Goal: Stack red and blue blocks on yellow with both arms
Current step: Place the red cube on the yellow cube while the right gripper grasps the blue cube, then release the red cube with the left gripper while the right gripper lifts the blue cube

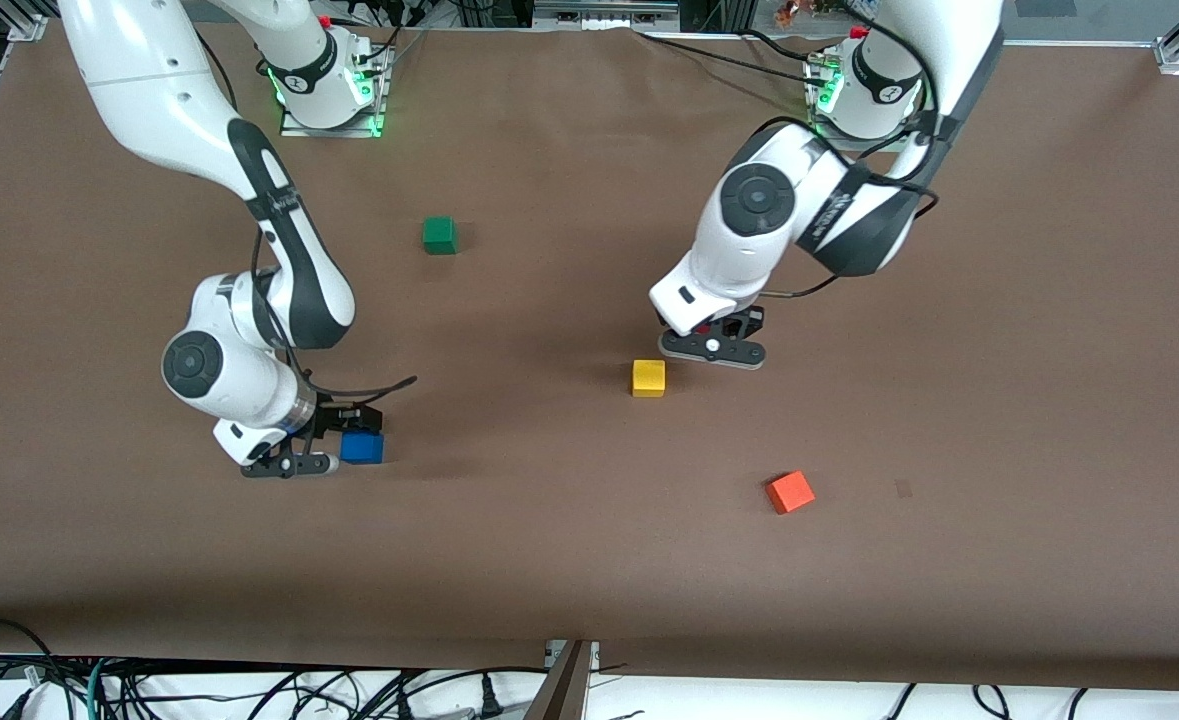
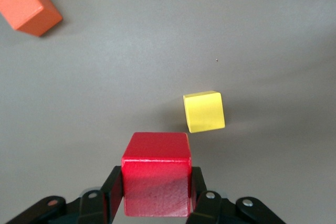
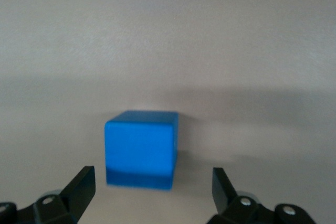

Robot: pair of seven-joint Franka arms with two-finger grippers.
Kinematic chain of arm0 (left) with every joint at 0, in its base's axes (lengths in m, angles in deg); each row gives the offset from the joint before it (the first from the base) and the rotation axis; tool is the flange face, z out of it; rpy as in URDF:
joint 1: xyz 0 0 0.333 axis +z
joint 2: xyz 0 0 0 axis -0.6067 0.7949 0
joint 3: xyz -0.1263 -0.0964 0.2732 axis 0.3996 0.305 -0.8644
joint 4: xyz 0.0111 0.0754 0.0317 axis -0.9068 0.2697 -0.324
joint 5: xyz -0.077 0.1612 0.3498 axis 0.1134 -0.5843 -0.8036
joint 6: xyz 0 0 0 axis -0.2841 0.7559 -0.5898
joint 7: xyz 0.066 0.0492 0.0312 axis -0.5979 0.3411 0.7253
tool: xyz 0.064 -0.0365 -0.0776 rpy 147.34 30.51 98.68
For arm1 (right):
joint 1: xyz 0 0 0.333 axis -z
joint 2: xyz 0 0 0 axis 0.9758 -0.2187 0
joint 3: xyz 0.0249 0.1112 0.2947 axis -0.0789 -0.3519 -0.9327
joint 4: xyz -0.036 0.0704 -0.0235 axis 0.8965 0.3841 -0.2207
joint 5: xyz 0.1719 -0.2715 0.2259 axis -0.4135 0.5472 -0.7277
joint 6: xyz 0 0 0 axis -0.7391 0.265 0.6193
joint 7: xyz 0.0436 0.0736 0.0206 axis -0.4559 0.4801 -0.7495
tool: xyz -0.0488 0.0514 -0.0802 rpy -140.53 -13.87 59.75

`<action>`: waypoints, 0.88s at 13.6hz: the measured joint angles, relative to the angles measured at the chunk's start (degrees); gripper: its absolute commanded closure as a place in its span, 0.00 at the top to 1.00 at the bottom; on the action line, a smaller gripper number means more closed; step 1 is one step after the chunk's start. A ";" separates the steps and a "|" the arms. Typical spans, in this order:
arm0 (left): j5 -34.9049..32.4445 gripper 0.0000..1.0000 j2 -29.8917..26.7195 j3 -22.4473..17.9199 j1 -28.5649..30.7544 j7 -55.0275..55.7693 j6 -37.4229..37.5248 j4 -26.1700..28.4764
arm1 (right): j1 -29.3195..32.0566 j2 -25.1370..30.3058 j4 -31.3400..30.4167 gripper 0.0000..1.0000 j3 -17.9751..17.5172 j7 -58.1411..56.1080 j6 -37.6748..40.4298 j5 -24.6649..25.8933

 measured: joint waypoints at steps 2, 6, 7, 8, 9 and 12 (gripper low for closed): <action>-0.77 0.01 2.79 -0.07 -0.17 0.05 -0.45 -2.92 | 0.00 -2.36 2.49 0.89 0.00 0.51 -0.11 -0.12; -1.58 0.02 8.99 -0.07 -2.36 -0.02 -0.51 -8.73 | 0.02 -4.34 4.56 0.55 0.00 0.63 -1.12 -0.22; -2.12 0.02 10.52 -0.10 -2.99 0.02 -0.52 -9.74 | 0.03 -4.33 4.98 0.46 0.00 0.63 -1.07 -0.22; -2.43 0.03 11.81 -0.11 -3.47 0.02 -0.54 -10.54 | 0.07 -4.31 5.64 0.37 0.02 0.63 -0.54 -0.23; -2.56 0.03 12.78 -0.11 -3.81 0.02 -0.56 -11.18 | 0.15 -4.25 6.56 0.31 0.03 0.63 1.20 -0.24; -2.59 0.05 13.65 -0.12 -4.04 0.03 -0.56 -11.85 | 0.31 -3.14 11.21 0.30 0.09 0.63 10.89 -0.24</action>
